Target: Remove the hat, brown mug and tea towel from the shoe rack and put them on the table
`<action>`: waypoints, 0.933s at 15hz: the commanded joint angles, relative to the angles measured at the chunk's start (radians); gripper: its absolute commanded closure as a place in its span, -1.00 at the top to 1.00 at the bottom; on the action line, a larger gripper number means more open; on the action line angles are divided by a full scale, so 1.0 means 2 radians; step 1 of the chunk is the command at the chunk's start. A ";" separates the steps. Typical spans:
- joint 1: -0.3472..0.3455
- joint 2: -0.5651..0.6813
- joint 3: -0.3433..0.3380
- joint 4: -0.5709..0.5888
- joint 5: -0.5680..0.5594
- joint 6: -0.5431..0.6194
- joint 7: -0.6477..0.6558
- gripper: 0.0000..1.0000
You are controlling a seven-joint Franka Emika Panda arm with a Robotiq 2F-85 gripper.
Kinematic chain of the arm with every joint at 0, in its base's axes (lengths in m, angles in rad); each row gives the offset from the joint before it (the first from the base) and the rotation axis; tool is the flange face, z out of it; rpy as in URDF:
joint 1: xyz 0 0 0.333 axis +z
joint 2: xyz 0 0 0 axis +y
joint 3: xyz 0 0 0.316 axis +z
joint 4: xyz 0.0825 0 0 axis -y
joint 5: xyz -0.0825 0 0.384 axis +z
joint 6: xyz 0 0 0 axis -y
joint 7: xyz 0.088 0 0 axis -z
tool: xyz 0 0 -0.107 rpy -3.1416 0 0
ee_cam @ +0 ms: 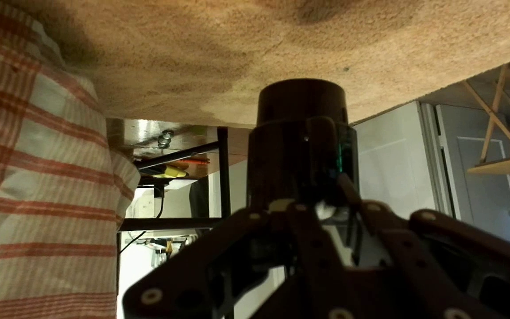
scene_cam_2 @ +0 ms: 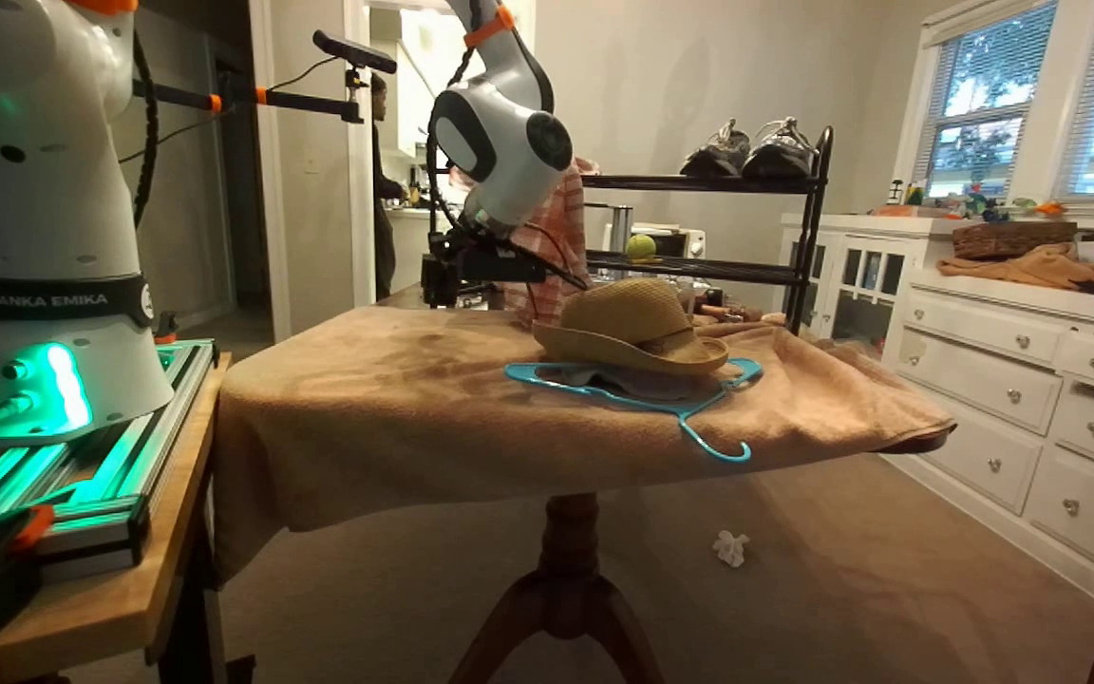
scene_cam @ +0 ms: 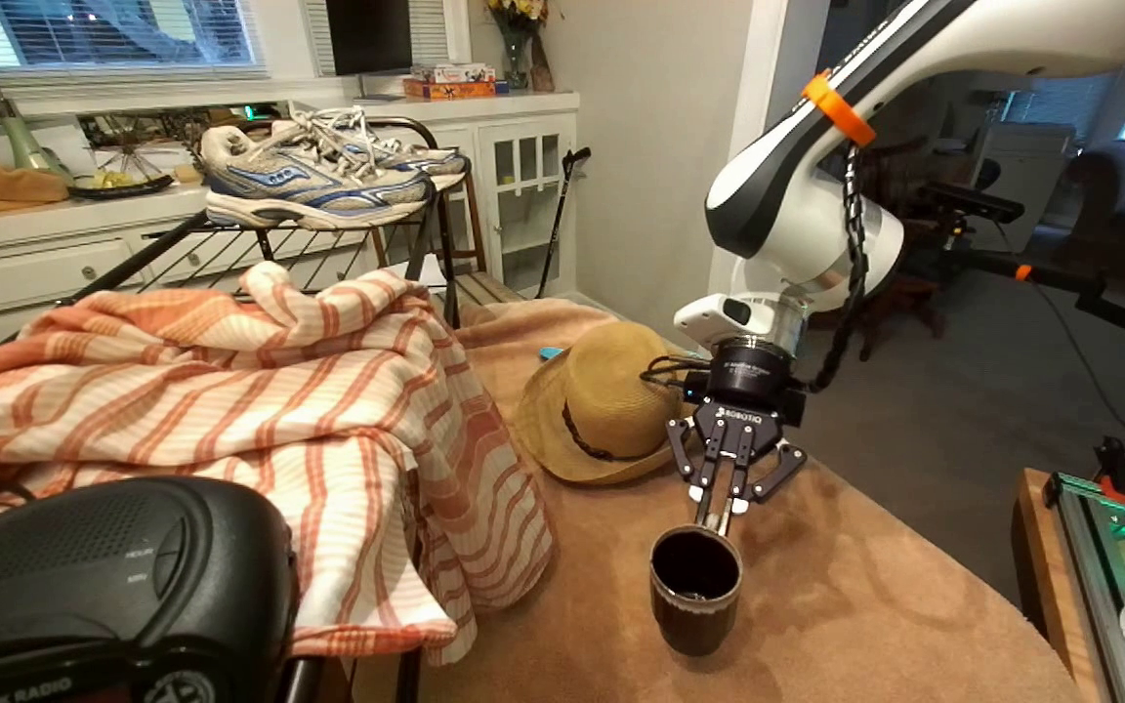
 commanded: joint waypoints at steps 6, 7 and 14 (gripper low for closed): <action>0.006 0.049 0.008 0.020 0.047 0.035 -0.079 -0.92; 0.007 0.054 0.008 0.021 0.049 0.038 -0.084 -0.92; 0.007 0.075 0.010 0.028 0.053 0.032 -0.110 -0.92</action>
